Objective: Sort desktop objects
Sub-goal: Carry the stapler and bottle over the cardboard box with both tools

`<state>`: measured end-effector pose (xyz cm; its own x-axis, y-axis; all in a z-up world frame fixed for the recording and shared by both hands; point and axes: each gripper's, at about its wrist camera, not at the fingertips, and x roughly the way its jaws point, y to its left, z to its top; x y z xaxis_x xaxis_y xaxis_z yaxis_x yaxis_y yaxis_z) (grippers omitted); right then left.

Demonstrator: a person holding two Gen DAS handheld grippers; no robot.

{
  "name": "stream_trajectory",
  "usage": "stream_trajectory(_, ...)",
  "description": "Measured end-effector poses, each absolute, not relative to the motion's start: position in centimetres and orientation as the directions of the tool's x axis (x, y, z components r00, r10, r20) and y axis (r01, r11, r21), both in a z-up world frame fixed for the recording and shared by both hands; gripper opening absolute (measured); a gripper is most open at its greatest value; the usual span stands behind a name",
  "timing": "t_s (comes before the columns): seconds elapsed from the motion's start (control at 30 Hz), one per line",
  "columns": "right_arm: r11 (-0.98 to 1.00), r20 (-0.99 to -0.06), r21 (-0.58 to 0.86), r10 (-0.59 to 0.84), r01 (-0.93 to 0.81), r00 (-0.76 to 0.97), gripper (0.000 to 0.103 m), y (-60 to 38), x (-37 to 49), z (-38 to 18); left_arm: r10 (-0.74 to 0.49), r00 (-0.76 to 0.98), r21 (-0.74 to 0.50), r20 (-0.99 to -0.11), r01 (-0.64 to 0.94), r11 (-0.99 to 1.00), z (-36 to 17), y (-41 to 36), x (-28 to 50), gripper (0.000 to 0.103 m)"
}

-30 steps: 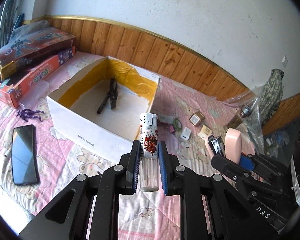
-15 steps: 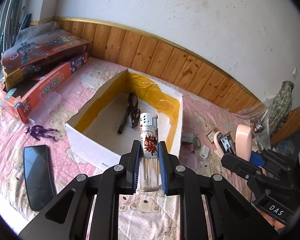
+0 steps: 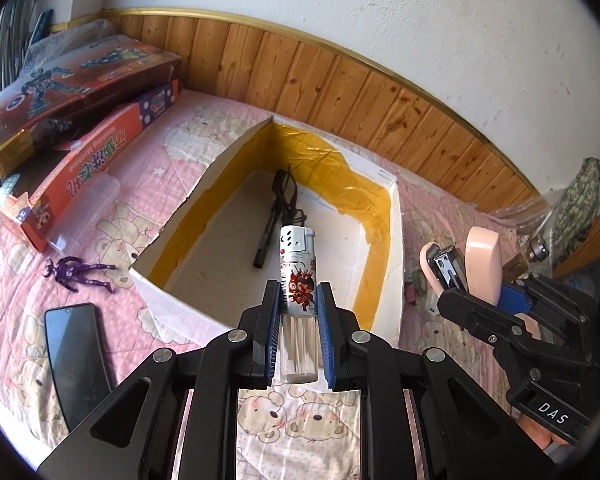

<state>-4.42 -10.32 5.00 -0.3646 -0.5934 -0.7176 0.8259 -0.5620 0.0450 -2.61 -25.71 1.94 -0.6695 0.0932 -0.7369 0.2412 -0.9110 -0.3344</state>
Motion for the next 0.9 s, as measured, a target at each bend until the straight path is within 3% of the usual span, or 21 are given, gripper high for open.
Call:
stream_trajectory(0.53, -0.586, -0.811, 0.074, -0.506, 0.807, -0.294, 0.026, -13.1, -13.0, 1.0, 0.167, -0.539, -0.331, -0.826, 0.223, -0.917, -0.6, -27.4, -9.1, 0.018)
stream_trajectory(0.9, -0.591, -0.867, 0.051, -0.426, 0.805, -0.258, 0.026, -15.5, -18.6, -1.2, 0.149, -0.432, -0.252, -0.889, 0.191, -0.949, -3.0, -28.2, -12.2, 0.018)
